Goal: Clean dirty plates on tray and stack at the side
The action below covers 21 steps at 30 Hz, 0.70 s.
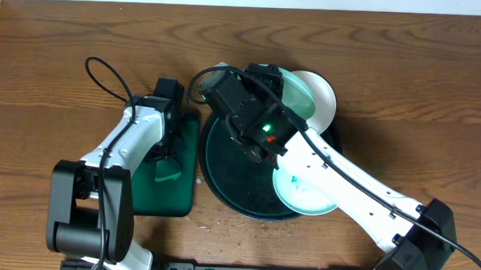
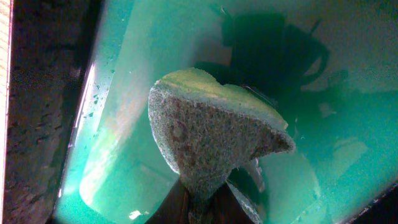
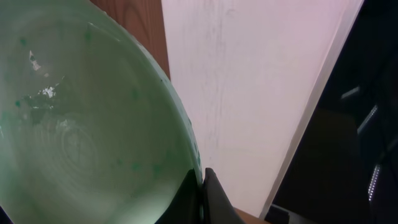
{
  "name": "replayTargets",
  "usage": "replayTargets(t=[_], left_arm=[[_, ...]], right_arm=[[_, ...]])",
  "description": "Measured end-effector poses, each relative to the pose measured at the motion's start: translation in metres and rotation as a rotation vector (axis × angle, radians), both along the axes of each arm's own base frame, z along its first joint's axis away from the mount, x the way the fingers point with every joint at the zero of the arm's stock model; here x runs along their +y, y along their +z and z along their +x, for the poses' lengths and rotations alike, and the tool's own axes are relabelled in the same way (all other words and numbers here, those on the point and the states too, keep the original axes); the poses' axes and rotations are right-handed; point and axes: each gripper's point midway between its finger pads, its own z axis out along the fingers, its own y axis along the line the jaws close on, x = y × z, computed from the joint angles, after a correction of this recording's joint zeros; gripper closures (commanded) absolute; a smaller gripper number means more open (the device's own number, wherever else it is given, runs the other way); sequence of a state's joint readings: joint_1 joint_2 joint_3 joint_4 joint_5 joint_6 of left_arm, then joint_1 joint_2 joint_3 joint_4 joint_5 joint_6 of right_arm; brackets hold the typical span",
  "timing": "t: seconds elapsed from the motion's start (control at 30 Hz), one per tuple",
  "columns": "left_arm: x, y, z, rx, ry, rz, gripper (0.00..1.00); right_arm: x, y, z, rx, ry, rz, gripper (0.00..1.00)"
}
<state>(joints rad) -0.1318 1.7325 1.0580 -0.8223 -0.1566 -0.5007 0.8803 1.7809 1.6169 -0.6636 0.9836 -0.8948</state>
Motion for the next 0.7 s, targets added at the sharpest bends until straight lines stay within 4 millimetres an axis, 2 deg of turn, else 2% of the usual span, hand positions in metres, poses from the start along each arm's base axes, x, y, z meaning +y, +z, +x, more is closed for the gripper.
replayTargets(t=[0.43, 0.6, 0.7], left_arm=[[0.0, 0.0, 0.0, 0.0, 0.0, 0.0, 0.92], [0.0, 0.0, 0.0, 0.0, 0.0, 0.0, 0.92], [0.0, 0.0, 0.0, 0.0, 0.0, 0.0, 0.92]], right_arm=[[0.003, 0.001, 0.001, -0.007, 0.004, 0.016, 0.99], [0.006, -0.001, 0.0, -0.004, 0.005, 0.057, 0.99], [0.015, -0.005, -0.002, 0.019, 0.033, 0.096, 0.99]])
